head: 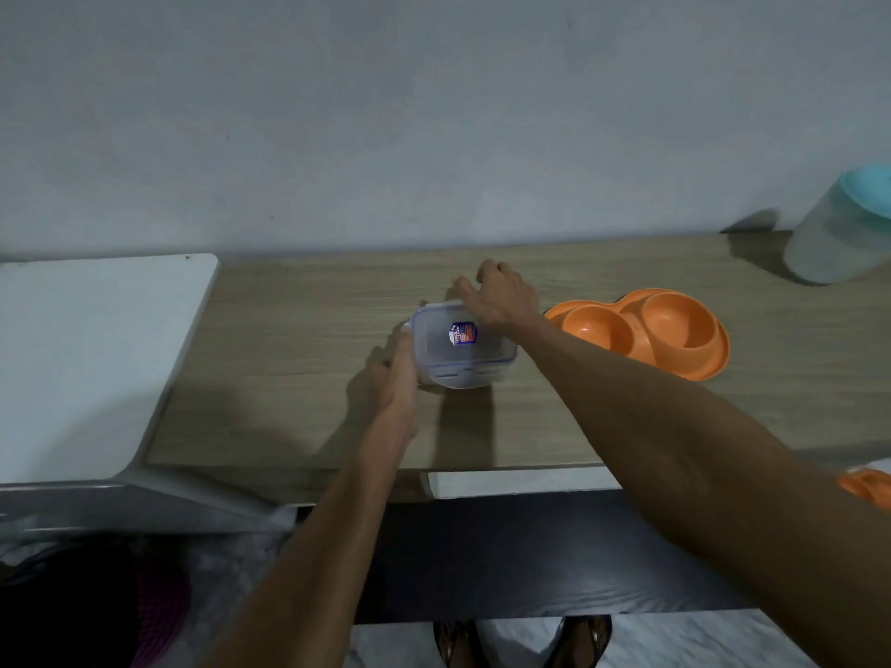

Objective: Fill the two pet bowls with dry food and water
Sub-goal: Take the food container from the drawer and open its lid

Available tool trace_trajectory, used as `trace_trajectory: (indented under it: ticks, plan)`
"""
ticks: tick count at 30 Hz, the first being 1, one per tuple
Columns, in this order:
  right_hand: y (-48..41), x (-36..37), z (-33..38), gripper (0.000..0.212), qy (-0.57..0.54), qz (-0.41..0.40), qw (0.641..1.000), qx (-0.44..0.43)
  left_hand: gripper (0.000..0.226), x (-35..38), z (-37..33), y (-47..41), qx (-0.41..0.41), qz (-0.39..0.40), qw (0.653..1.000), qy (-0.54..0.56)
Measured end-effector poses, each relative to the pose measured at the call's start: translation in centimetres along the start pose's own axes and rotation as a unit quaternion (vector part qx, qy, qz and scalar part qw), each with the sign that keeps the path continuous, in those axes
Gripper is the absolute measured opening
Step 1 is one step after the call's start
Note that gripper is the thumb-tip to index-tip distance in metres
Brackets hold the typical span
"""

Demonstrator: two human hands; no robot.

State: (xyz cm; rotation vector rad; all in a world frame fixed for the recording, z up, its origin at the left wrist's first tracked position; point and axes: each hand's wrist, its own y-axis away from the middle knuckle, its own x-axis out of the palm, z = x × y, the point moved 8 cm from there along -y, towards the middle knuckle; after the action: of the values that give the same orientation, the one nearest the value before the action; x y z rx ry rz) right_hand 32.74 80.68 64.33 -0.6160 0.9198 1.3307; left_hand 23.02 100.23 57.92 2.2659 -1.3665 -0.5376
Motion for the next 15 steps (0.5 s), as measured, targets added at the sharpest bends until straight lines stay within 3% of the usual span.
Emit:
trace_trajectory:
  ticks: [2, 8, 12, 15]
  plan:
    - [0.6, -0.7, -1.4, 0.056, -0.016, 0.015, 1.000, 0.019, 0.073, -0.1, -0.8, -0.3, -0.010, 0.009, 1.000, -0.013]
    - [2.6, -1.6, -5.1, 0.045, -0.042, 0.083, 0.994, 0.061, 0.058, -0.2, -1.8, -0.6, 0.004, 0.002, 0.999, -0.048]
    - [4.1, -2.2, -6.0, 0.030, -0.068, 0.073, 0.992, 0.080, 0.024, 0.0, -2.7, -0.4, 0.024, -0.002, 0.999, -0.038]
    - [4.6, -3.0, -5.8, 0.019, -0.100, 0.042, 0.991, 0.084, 0.029, 0.5, -4.2, -0.4, 0.067, -0.006, 0.997, -0.038]
